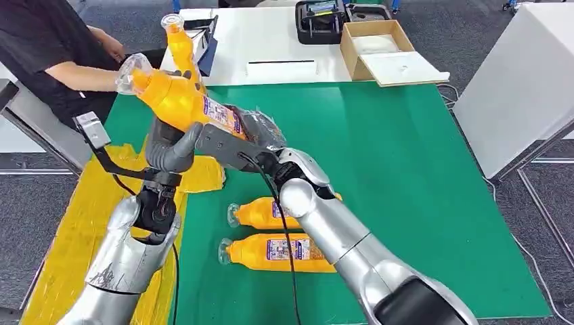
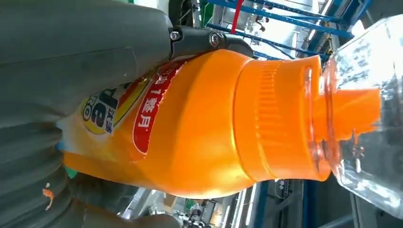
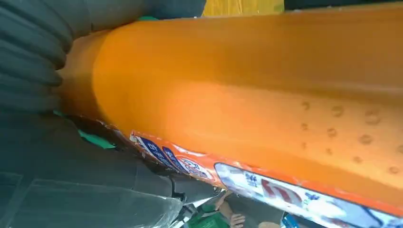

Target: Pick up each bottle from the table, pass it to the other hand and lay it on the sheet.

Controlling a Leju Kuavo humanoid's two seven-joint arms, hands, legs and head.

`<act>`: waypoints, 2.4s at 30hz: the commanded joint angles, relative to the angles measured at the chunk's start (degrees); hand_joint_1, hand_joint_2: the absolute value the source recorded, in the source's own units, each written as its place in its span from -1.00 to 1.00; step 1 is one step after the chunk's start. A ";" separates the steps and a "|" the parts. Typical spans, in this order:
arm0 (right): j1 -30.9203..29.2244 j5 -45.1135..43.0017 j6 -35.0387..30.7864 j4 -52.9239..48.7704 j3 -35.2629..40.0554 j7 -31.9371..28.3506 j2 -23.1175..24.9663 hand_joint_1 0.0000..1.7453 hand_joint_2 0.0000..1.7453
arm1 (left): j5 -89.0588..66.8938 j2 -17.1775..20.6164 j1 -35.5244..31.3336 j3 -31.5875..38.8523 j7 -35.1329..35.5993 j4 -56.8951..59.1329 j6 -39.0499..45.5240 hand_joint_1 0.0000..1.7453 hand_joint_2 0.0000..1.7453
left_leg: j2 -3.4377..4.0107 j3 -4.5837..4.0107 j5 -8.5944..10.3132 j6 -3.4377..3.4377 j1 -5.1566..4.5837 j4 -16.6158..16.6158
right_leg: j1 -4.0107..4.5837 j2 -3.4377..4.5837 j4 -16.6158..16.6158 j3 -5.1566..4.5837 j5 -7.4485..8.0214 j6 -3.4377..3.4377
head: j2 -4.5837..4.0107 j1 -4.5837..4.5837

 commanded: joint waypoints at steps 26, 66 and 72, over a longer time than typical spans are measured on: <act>2.91 -7.24 -1.17 5.48 17.04 2.52 2.14 1.00 1.00 | -1.70 -3.78 -4.24 -0.71 -1.09 5.92 -0.73 1.00 1.00 | -0.26 0.44 -0.13 -0.16 0.04 -0.03 | 0.07 -0.43 -0.07 0.57 -0.21 -0.02 | 0.00 0.00; 10.89 4.43 0.61 -10.57 -1.20 4.20 -3.96 -1.00 -1.00 | -7.63 -4.14 1.36 4.71 0.33 0.62 -0.47 1.00 1.00 | -0.21 0.18 -0.07 -0.10 0.00 0.02 | 0.02 -0.30 -0.02 0.29 -0.13 0.01 | 0.00 0.00; 19.07 4.52 2.05 -25.03 -7.76 3.04 -11.53 -1.00 -1.00 | -11.45 -2.13 2.59 7.07 -0.93 0.83 0.34 1.00 1.00 | -0.30 0.14 -0.02 -0.10 0.02 -0.03 | 0.03 -0.40 -0.07 0.28 -0.11 0.00 | 0.00 -0.02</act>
